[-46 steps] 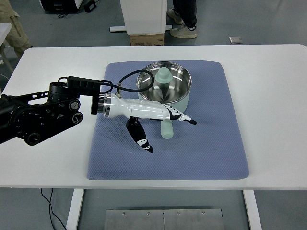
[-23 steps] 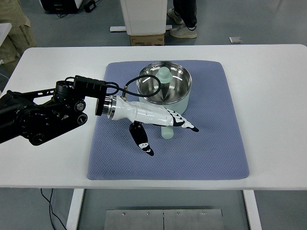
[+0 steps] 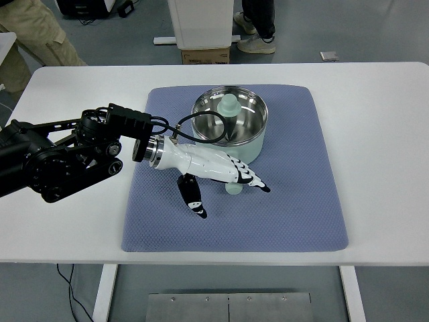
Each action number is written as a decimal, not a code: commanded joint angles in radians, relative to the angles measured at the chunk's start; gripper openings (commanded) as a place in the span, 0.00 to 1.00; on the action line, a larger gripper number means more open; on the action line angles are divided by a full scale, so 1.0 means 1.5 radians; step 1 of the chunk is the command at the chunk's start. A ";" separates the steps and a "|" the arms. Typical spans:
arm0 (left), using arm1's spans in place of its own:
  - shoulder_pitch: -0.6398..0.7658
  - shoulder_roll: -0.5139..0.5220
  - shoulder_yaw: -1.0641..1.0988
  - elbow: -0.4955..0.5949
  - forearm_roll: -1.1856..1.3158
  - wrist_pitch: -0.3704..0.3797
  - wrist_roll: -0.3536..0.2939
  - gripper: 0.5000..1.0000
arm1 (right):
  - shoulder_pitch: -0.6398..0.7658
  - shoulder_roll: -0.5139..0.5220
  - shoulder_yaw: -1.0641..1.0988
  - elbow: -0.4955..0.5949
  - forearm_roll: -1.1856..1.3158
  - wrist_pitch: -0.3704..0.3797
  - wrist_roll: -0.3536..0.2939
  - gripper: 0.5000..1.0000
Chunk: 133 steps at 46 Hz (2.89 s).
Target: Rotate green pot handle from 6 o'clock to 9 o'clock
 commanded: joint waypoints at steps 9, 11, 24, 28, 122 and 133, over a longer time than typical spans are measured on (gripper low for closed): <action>-0.012 -0.001 0.006 0.002 0.034 0.020 0.000 1.00 | 0.000 0.000 0.000 0.000 0.000 0.000 0.000 1.00; -0.012 0.000 0.007 0.002 0.034 0.023 0.000 1.00 | 0.000 0.000 0.000 0.000 0.000 0.000 0.000 1.00; -0.023 0.000 0.007 0.011 0.043 0.033 0.000 1.00 | 0.000 0.000 -0.001 0.000 0.000 0.000 0.000 1.00; -0.029 -0.003 0.007 0.011 0.045 0.035 0.000 1.00 | 0.000 0.000 0.000 0.000 0.000 0.000 0.000 1.00; -0.076 -0.002 0.048 -0.010 0.159 0.048 0.000 1.00 | 0.000 0.000 0.000 0.000 0.000 0.000 0.000 1.00; -0.080 0.004 0.056 -0.006 0.161 0.047 0.000 1.00 | 0.000 0.000 -0.001 0.000 0.000 0.000 0.000 1.00</action>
